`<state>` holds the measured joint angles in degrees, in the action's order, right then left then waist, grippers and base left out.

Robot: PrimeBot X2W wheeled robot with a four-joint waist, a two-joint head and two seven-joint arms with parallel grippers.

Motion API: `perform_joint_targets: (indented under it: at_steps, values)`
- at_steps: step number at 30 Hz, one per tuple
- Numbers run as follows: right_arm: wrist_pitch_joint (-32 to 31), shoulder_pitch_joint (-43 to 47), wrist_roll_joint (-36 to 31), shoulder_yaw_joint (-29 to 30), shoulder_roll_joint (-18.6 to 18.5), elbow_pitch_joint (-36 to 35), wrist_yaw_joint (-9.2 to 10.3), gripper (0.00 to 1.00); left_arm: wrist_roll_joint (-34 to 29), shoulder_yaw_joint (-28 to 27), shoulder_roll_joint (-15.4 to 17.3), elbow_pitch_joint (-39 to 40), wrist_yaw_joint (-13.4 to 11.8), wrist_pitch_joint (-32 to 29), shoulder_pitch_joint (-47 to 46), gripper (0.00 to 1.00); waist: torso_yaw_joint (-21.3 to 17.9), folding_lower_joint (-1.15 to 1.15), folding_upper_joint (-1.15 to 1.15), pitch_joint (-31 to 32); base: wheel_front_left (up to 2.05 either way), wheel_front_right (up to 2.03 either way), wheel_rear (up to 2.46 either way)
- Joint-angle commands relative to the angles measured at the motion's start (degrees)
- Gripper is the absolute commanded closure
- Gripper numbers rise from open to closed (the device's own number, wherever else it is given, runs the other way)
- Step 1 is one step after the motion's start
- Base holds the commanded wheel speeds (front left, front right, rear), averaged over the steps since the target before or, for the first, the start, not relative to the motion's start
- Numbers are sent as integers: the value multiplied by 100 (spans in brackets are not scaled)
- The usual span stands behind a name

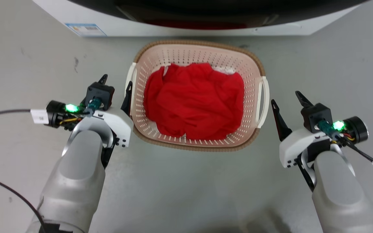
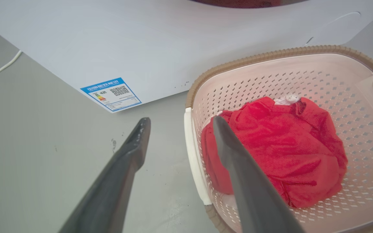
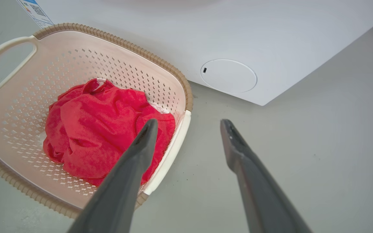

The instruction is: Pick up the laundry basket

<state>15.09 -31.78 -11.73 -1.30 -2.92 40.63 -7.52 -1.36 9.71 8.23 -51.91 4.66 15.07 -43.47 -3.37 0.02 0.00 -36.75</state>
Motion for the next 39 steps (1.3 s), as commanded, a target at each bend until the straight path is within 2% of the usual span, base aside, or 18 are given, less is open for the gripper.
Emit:
perform_joint_targets:
  at_steps: [1,15,33,34,35,36,37,38,39]
  values:
    - [11,-207,-21,-24,6,120,6,0,-53,47,21,-103,38,16,-142,0,-68,-2,0,-269,0,0,0]
    - [11,-1493,328,-283,5,1915,6,0,-332,586,104,-1768,161,-79,-1560,0,-111,-2,0,-1147,0,0,0]
    - [-14,-2355,1066,-970,-8,2830,8,0,-356,999,73,-2157,235,-526,-2129,0,-148,-2,0,-1786,0,0,0]
    - [-13,-2383,1090,-1003,-8,2849,8,39,-352,1018,67,-2163,237,-601,-2128,0,-152,-2,0,-1798,0,0,0]
    - [-11,-2412,1099,-1022,-9,2861,8,62,-341,1029,71,-2166,238,-646,-2136,62,-156,-2,0,-1812,0,0,0]
    - [-11,-2412,1099,-1022,-9,2861,8,62,-341,1029,71,-2166,238,-646,-2136,62,-156,-2,0,-1812,0,0,0]
    - [-9,-2441,1117,-1041,-13,2873,9,75,-326,1034,77,-2168,225,-658,-2150,100,-160,-2,0,-1823,0,0,0]
    - [-7,-2467,1131,-1068,-24,2869,10,100,-323,1052,80,-2173,224,-696,-2151,100,-165,-2,0,-1828,0,0,0]
    - [-5,-2492,1151,-1079,-48,2866,17,100,-309,1063,98,-2177,225,-736,-2143,100,-169,-2,0,-1830,0,0,0]
